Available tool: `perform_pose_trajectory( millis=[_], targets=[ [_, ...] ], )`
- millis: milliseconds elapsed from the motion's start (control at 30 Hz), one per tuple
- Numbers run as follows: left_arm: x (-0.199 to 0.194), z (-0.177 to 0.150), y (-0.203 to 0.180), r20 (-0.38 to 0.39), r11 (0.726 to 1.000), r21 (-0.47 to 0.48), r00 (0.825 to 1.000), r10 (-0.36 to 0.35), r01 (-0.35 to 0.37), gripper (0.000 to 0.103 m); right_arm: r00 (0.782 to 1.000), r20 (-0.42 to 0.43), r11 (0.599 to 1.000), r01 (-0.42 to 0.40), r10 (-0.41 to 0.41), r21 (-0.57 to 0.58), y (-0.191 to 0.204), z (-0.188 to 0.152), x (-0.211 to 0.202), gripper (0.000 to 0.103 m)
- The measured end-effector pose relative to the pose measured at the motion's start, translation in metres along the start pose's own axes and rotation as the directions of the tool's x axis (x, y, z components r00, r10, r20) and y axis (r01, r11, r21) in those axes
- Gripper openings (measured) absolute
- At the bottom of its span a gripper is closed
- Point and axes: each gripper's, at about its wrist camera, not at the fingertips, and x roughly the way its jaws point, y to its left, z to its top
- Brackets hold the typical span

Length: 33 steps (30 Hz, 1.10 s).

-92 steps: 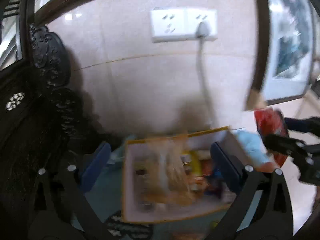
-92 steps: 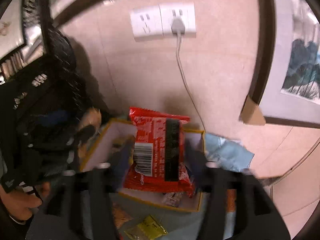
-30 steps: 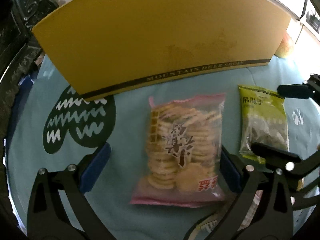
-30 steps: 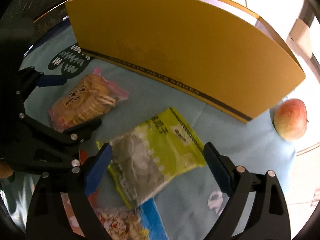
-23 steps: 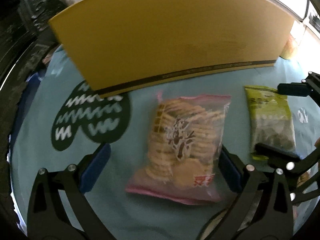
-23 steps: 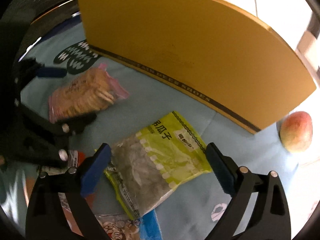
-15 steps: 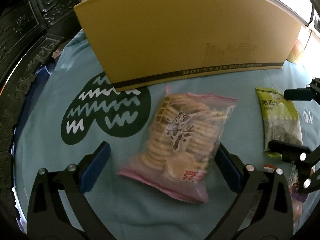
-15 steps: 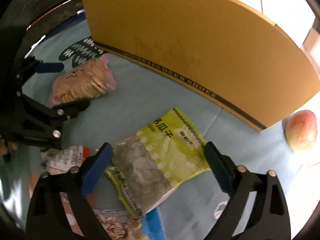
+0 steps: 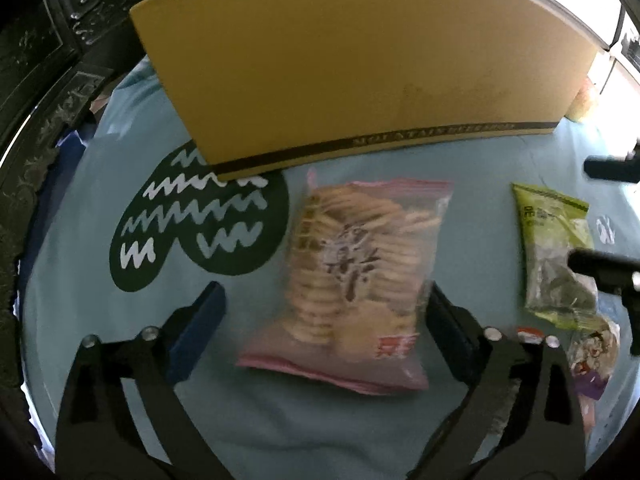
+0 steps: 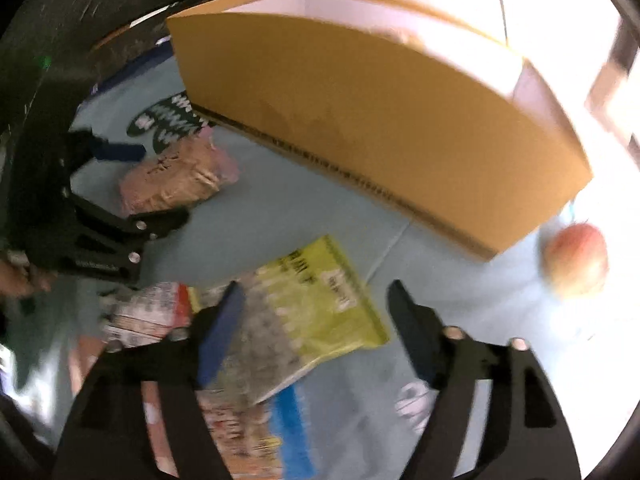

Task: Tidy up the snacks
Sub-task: 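Grasp pink rice cracker bag with left tool while right tool grasps green seed bag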

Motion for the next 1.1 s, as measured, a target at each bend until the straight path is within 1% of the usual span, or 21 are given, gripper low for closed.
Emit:
perform_pose_trajectory(
  millis=[67, 100, 133, 167, 200, 267, 300, 333, 367, 400, 433, 467, 500, 533, 600, 667, 733, 767, 867, 1033, 1100],
  targets=[
    [0.003, 0.001, 0.003, -0.011, 1.0, -0.01, 1.0, 0.001, -0.001, 0.101, 1.0, -0.017, 0.993, -0.027, 0.025, -0.111, 0.017, -0.004, 0.006, 0.093],
    [0.004, 0.002, 0.004, -0.015, 1.0, -0.014, 1.0, -0.002, 0.001, 0.101, 0.999, -0.048, 0.984, -0.013, 0.004, -0.178, 0.026, -0.008, 0.015, 0.093],
    [0.004, 0.003, 0.005, -0.015, 1.0, -0.012, 1.0, -0.002, 0.001, 0.101, 0.998, -0.063, 0.977, 0.001, -0.015, -0.212, 0.026, -0.013, 0.021, 0.093],
    [0.006, 0.004, 0.006, -0.013, 1.0, -0.008, 1.0, -0.001, 0.0, 0.101, 0.998, -0.057, 0.973, 0.003, -0.017, -0.229, 0.027, -0.014, 0.024, 0.098],
    [0.006, 0.005, 0.006, -0.01, 1.0, -0.001, 1.0, 0.001, -0.001, 0.101, 0.999, -0.045, 0.977, 0.01, -0.02, -0.215, 0.026, -0.014, 0.025, 0.102],
    [0.008, 0.005, 0.008, -0.01, 1.0, 0.001, 1.0, -0.003, 0.003, 0.101, 0.992, -0.107, 0.994, -0.076, 0.068, -0.075, 0.007, -0.011, 0.034, 0.102],
    [0.009, 0.006, 0.011, -0.011, 1.0, 0.0, 1.0, -0.008, 0.008, 0.101, 0.985, -0.135, 0.993, -0.115, 0.112, -0.016, -0.003, -0.01, 0.037, 0.098],
    [0.009, 0.006, 0.012, -0.011, 1.0, 0.0, 1.0, -0.013, 0.013, 0.101, 0.984, -0.132, 0.992, -0.122, 0.122, 0.009, -0.008, -0.009, 0.036, 0.089],
    [0.01, 0.005, 0.014, -0.007, 1.0, 0.002, 1.0, -0.02, 0.02, 0.099, 0.984, -0.124, 0.992, -0.13, 0.129, 0.003, -0.009, -0.008, 0.033, 0.083],
    [0.009, 0.005, 0.013, 0.001, 0.999, 0.013, 1.0, -0.031, 0.031, 0.092, 0.983, -0.123, 0.99, -0.136, 0.138, 0.021, -0.013, -0.006, 0.031, 0.072],
    [0.006, 0.005, 0.009, 0.01, 0.999, 0.026, 0.999, -0.048, 0.048, 0.079, 0.981, -0.121, 0.988, -0.146, 0.15, 0.045, -0.017, -0.004, 0.03, 0.066],
    [0.004, 0.005, 0.005, 0.019, 0.997, 0.041, 0.998, -0.063, 0.062, 0.072, 0.979, -0.116, 0.985, -0.157, 0.165, 0.074, -0.023, -0.004, 0.028, 0.065],
    [0.001, 0.006, 0.001, 0.025, 0.996, 0.064, 0.997, -0.071, 0.07, 0.062, 0.976, -0.105, 0.977, -0.178, 0.19, 0.116, -0.032, -0.001, 0.025, 0.061],
    [0.001, 0.007, -0.002, 0.026, 0.995, 0.076, 0.998, -0.065, 0.063, 0.06, 0.973, -0.09, 0.967, -0.199, 0.215, 0.159, -0.039, -0.001, 0.022, 0.051],
    [0.001, 0.007, -0.002, 0.025, 0.995, 0.071, 0.997, -0.077, 0.075, 0.06, 0.968, -0.076, 0.953, -0.218, 0.238, 0.21, -0.05, -0.007, 0.017, 0.043],
    [0.0, 0.006, 0.0, 0.025, 0.994, 0.072, 0.996, -0.08, 0.078, 0.059, 0.967, -0.069, 0.946, -0.222, 0.244, 0.235, -0.054, -0.018, 0.006, 0.041],
    [-0.005, 0.005, 0.001, 0.03, 0.994, 0.058, 0.996, -0.09, 0.088, 0.057, 0.965, -0.036, 0.933, -0.241, 0.259, 0.266, -0.059, -0.023, -0.004, 0.037],
    [-0.006, 0.005, 0.003, 0.032, 0.994, 0.048, 0.994, -0.1, 0.098, 0.056, 0.964, -0.023, 0.927, -0.248, 0.265, 0.282, -0.06, -0.033, -0.011, 0.037],
    [-0.014, 0.003, -0.001, 0.037, 0.991, 0.031, 0.991, -0.128, 0.126, 0.055, 0.96, 0.031, 0.901, -0.273, 0.279, 0.338, -0.066, -0.037, -0.025, 0.037],
    [-0.023, 0.007, 0.009, 0.058, 0.987, 0.007, 0.985, -0.163, 0.163, 0.054, 0.951, 0.092, 0.851, -0.307, 0.297, 0.425, -0.069, -0.041, -0.038, 0.037],
    [-0.026, 0.008, 0.009, 0.071, 0.986, -0.001, 0.983, -0.167, 0.168, 0.054, 0.944, 0.122, 0.832, -0.329, 0.308, 0.447, -0.068, -0.035, -0.042, 0.037]
  ],
)
